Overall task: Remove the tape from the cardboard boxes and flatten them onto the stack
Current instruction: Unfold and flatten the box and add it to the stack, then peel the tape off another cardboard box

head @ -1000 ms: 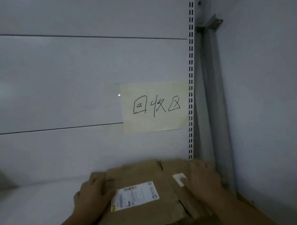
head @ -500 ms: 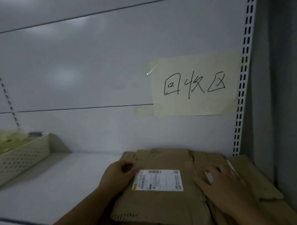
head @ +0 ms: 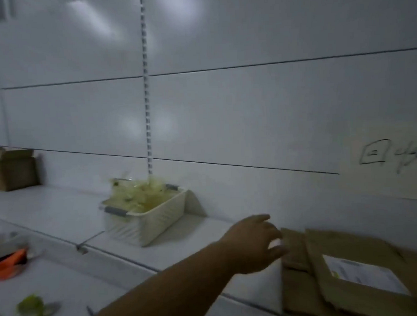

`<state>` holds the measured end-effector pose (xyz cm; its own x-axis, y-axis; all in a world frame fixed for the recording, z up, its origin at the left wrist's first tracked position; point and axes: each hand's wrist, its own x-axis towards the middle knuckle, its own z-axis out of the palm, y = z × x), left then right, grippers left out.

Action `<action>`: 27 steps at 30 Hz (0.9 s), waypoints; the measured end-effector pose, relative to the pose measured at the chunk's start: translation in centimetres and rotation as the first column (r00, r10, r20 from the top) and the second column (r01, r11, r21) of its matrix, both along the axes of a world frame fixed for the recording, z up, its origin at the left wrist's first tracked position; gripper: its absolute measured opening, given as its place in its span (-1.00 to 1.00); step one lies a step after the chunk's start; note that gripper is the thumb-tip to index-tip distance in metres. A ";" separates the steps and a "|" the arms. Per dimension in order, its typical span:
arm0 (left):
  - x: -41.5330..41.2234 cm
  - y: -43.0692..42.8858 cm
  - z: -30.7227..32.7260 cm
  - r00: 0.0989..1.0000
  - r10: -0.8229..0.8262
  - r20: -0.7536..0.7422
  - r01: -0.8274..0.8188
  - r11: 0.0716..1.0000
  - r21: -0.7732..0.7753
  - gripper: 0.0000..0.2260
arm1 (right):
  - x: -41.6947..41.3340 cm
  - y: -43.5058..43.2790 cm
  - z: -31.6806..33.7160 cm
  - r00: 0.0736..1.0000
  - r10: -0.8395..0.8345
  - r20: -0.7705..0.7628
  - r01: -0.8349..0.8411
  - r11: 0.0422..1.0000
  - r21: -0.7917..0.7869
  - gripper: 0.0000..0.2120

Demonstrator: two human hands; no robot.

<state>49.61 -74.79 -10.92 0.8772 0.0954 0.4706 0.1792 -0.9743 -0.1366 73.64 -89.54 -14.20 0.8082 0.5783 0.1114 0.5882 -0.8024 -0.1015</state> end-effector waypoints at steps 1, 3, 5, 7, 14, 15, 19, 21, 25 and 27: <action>-3.2 1.6 1.3 1.000 0.004 -0.016 -0.004 0.999 -0.040 -0.59 | -2.2 2.1 0.9 1.000 0.007 0.002 -0.007 1.000 -0.017 -0.34; -9.9 5.5 3.9 0.989 0.139 -0.045 -0.141 0.988 -0.066 -0.59 | -6.9 6.6 2.2 1.000 0.025 0.007 -0.025 0.999 -0.027 -0.32; -16.6 9.5 5.8 0.951 0.307 -0.029 -0.308 0.948 -0.075 -0.60 | -13.9 11.7 3.8 0.985 0.155 0.075 -0.153 0.988 -0.025 -0.37; -23.4 13.2 6.8 0.876 0.481 -0.041 -0.482 0.869 -0.109 -0.59 | -23.0 17.5 5.9 0.888 0.399 0.227 -0.410 0.912 0.000 -0.49; -46.0 21.4 2.8 0.402 0.862 -0.309 -0.909 0.416 -0.023 -0.47 | -46.7 29.7 3.3 0.338 0.879 0.338 -0.861 0.433 -0.266 -0.48; -48.6 21.9 2.1 0.340 0.883 -0.323 -0.937 0.349 -0.032 -0.47 | -48.6 30.9 2.4 0.282 0.900 0.333 -0.869 0.386 -0.309 -0.48; -56.4 24.0 -0.3 0.187 0.917 -0.354 -0.982 0.182 -0.046 -0.45 | -54.1 36.1 -1.1 0.169 0.960 0.224 -0.891 0.245 -0.381 -0.44; -58.8 25.8 -1.4 0.166 0.916 -0.365 -0.986 0.162 -0.043 -0.44 | -56.1 39.2 -1.9 0.137 0.969 0.204 -0.900 0.208 -0.382 -0.42; -61.6 31.2 -1.6 0.156 0.920 -0.359 -0.987 0.156 -0.028 -0.44 | -59.4 45.9 -2.3 -0.031 0.951 0.309 -0.903 0.106 -0.416 -0.48; -62.3 34.3 -1.1 0.153 0.925 -0.348 -0.988 0.148 -0.042 -0.46 | -61.0 49.6 -2.9 -0.091 0.940 0.330 -0.908 0.058 -0.416 -0.49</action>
